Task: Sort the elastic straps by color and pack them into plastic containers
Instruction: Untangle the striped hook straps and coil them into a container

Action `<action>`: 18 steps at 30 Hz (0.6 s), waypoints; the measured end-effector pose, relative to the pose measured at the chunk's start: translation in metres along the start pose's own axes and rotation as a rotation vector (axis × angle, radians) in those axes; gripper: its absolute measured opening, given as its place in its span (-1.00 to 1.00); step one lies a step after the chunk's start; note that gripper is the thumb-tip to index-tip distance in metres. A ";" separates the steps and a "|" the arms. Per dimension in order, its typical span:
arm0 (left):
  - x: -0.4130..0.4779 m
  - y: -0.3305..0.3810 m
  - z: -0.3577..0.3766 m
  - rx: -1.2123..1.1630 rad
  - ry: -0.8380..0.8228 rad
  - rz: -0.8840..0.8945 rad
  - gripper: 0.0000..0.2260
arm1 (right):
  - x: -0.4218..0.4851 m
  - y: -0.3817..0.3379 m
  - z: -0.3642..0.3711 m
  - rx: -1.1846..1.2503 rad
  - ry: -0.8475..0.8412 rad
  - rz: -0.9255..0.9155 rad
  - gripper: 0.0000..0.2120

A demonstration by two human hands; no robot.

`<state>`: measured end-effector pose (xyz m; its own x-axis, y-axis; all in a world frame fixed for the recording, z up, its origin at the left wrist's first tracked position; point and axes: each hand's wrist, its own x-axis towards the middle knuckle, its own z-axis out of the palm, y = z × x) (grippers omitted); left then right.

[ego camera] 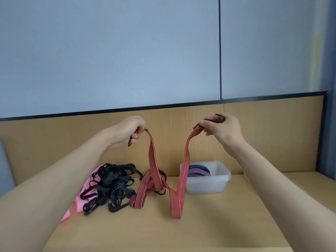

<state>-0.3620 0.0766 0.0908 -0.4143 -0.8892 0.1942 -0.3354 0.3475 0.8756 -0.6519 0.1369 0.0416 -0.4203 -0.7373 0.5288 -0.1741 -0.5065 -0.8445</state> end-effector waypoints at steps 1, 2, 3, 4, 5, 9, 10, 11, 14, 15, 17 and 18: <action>0.000 0.003 0.000 0.030 0.008 0.023 -0.89 | 0.000 -0.002 0.003 -0.019 -0.013 -0.005 -0.79; 0.001 0.006 0.001 0.089 0.025 0.044 -0.93 | -0.001 -0.005 0.005 -0.031 -0.029 -0.012 -0.79; 0.000 0.009 0.001 0.156 0.037 0.064 -0.98 | -0.002 -0.008 0.008 -0.036 -0.050 -0.020 -0.81; -0.001 0.012 0.001 0.222 0.036 0.083 -0.96 | -0.003 -0.010 0.010 -0.033 -0.070 -0.028 -0.83; -0.003 0.015 0.001 0.288 0.022 0.101 -0.91 | -0.003 -0.012 0.012 -0.026 -0.088 -0.033 -0.85; -0.009 0.025 0.004 0.518 -0.014 0.179 -0.72 | -0.002 -0.018 0.018 -0.039 -0.106 -0.045 -0.89; -0.010 0.026 0.004 0.579 -0.008 0.202 -0.67 | -0.002 -0.019 0.019 -0.046 -0.102 -0.045 -0.88; -0.010 0.027 0.005 0.672 0.010 0.230 -0.62 | -0.002 -0.020 0.019 -0.054 -0.095 -0.045 -0.87; -0.010 0.028 0.003 1.026 0.081 0.352 -0.57 | -0.002 -0.023 0.020 -0.077 -0.077 -0.037 -0.79; -0.011 0.028 0.003 1.126 0.092 0.402 -0.60 | -0.002 -0.024 0.019 -0.075 -0.078 -0.029 -0.77; -0.013 0.028 0.000 1.285 0.108 0.509 -0.68 | -0.002 -0.025 0.018 -0.057 -0.092 -0.012 -0.76; -0.014 0.028 -0.001 1.332 0.118 0.558 -0.70 | -0.002 -0.026 0.018 -0.043 -0.107 -0.005 -0.77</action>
<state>-0.3648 0.0985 0.1128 -0.7032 -0.5436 0.4582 -0.7066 0.6058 -0.3658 -0.6308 0.1434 0.0641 -0.3223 -0.7797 0.5368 -0.2144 -0.4922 -0.8437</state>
